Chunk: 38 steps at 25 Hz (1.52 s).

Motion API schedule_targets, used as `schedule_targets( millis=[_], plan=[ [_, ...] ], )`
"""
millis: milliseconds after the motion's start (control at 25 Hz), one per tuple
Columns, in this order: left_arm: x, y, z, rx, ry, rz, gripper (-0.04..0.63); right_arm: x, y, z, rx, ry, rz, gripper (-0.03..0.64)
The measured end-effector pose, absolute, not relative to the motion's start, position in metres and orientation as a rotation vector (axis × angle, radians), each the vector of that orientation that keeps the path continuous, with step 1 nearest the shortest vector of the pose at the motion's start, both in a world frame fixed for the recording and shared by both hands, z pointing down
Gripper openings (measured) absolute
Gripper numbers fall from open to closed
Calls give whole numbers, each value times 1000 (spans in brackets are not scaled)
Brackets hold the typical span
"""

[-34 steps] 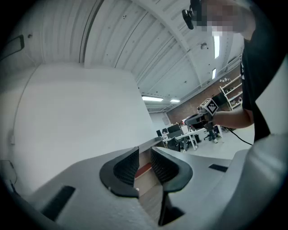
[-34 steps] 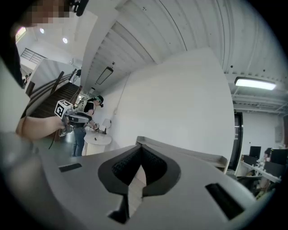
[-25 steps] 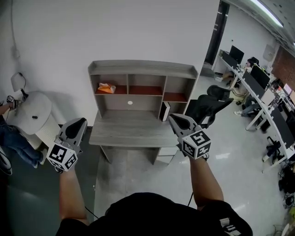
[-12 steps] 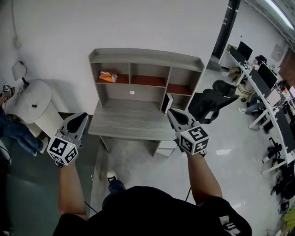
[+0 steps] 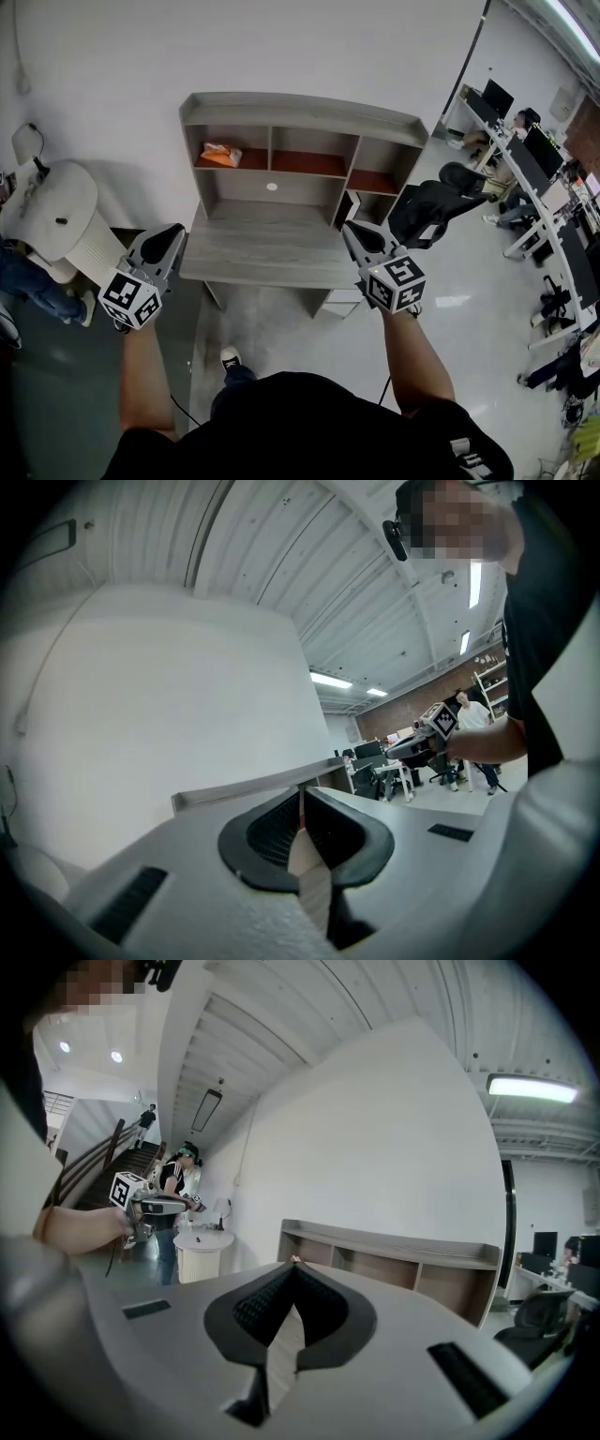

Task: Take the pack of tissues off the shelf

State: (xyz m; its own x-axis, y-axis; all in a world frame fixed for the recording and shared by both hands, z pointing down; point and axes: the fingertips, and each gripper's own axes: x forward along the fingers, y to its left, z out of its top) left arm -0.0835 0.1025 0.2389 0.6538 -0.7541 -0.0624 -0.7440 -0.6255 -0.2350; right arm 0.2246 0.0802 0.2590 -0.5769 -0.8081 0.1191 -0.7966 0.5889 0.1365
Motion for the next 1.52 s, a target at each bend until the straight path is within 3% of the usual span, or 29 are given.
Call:
schedule_targets(
  millis=[680, 1520],
  plan=[
    [-163, -91, 283, -2773, 1140, -88, 31, 138, -83, 298, 1398, -2555, 19, 6],
    [-280, -214, 314, -2886, 1085, -90, 31, 29, -190, 312, 1460, -2435, 52, 8]
  ],
)
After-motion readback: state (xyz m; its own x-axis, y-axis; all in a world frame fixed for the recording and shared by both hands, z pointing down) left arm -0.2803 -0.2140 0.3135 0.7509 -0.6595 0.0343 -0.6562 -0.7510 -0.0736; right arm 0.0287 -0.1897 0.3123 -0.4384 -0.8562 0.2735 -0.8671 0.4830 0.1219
